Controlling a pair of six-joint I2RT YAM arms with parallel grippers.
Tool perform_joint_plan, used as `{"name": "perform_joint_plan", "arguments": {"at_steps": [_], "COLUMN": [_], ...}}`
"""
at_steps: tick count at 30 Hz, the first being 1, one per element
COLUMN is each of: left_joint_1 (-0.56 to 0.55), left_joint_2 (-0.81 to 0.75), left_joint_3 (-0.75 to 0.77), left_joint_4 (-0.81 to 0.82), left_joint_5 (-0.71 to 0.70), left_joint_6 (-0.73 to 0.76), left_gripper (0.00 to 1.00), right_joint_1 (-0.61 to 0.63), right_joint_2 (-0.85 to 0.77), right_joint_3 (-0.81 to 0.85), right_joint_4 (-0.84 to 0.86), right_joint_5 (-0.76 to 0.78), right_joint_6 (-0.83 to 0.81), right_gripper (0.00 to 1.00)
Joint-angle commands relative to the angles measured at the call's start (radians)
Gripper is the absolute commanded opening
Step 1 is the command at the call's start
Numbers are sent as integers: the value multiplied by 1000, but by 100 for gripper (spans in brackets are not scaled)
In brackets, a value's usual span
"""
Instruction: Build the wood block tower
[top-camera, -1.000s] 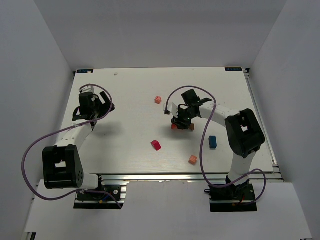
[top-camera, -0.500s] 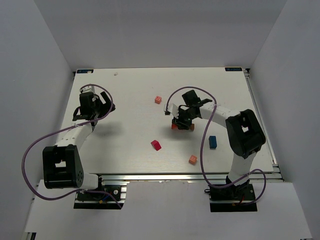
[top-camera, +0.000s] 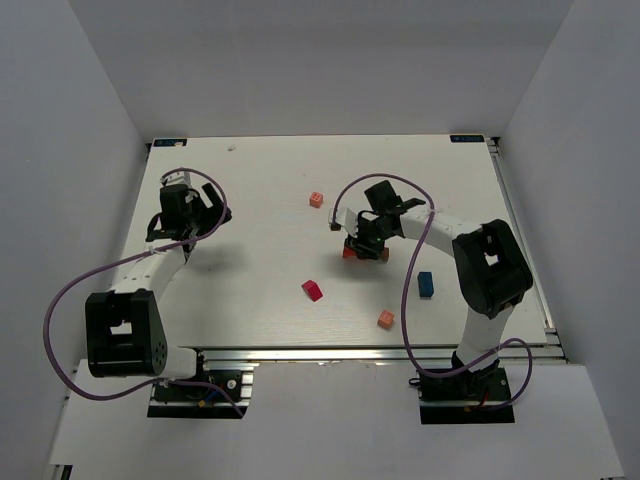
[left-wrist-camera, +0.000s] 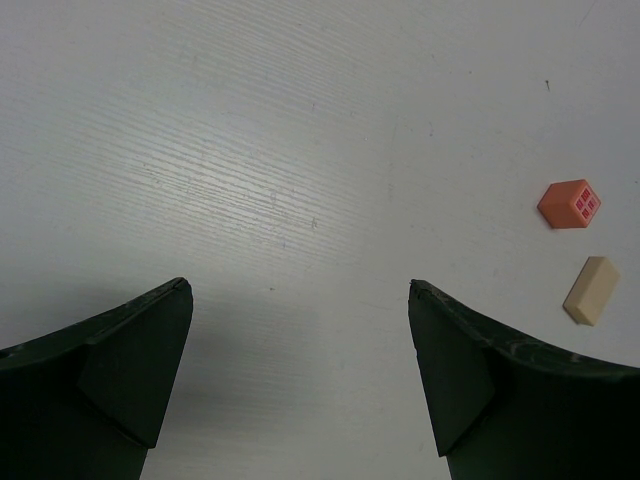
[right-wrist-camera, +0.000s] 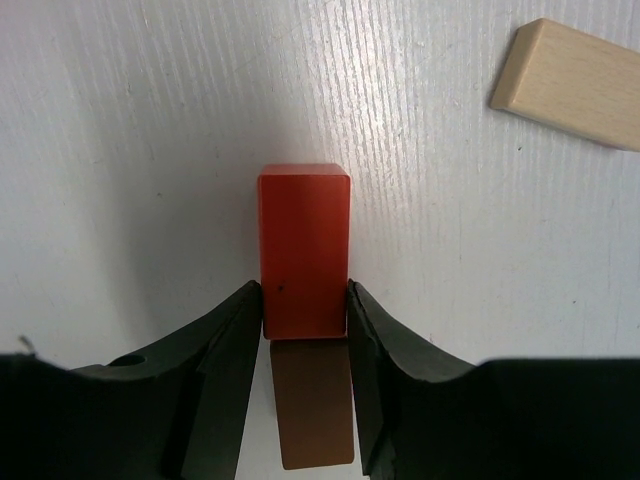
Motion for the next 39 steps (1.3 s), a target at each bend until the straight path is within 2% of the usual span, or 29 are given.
{"name": "perform_joint_plan", "arguments": {"at_steps": [1, 22, 28, 29, 33, 39], "left_joint_1": [-8, -13, -13, -45, -51, -53], "left_joint_2": [1, 14, 18, 23, 21, 9], "left_joint_3": [28, 38, 53, 64, 62, 54], "left_joint_4": [7, 6, 1, 1, 2, -4], "left_joint_5": [8, 12, 28, 29, 34, 29], "left_joint_6": [9, 15, 22, 22, 26, 26], "left_gripper": [98, 98, 98, 98, 98, 98], "right_joint_1": [-6, -9, -7, -4, 10, 56], "right_joint_2": [-39, -41, -33, -33, -12, 21], "right_joint_3": [-2, 5, 65, 71, 111, 136], "right_joint_4": [15, 24, -49, -49, -51, 4], "right_joint_5": [12, -11, -78, -78, -78, -37], "right_joint_6": [-3, 3, -12, -12, 2, 57], "right_gripper": [45, 53, 57, 58, 63, 63]}}
